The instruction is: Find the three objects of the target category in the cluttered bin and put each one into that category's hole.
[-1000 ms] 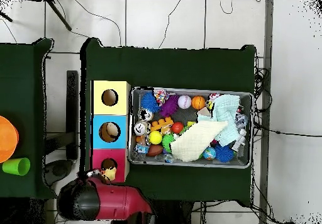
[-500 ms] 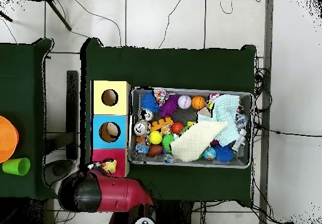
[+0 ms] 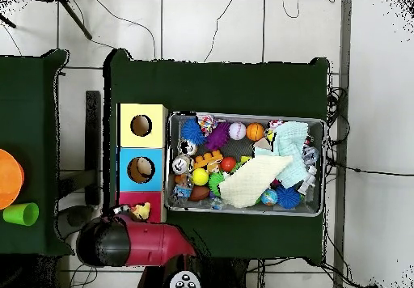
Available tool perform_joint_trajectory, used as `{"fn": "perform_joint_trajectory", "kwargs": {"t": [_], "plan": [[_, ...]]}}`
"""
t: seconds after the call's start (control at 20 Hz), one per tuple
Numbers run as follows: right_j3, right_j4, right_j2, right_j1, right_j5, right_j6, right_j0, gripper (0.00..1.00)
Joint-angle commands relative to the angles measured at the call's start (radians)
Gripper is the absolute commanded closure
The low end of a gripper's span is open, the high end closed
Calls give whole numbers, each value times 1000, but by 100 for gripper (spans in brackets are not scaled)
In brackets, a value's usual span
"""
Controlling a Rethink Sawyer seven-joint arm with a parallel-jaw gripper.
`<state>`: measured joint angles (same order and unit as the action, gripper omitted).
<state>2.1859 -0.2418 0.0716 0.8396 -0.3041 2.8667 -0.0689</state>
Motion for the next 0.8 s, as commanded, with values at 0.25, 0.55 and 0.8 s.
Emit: {"fn": "perform_joint_trajectory", "kwargs": {"t": [0.25, 0.55, 0.8], "plan": [[-58, 62, 75, -54, 14, -27, 15, 100], [-66, 62, 71, -64, 27, -14, 8, 100], [-68, 62, 64, -68, 39, -2, -12, 100]]}}
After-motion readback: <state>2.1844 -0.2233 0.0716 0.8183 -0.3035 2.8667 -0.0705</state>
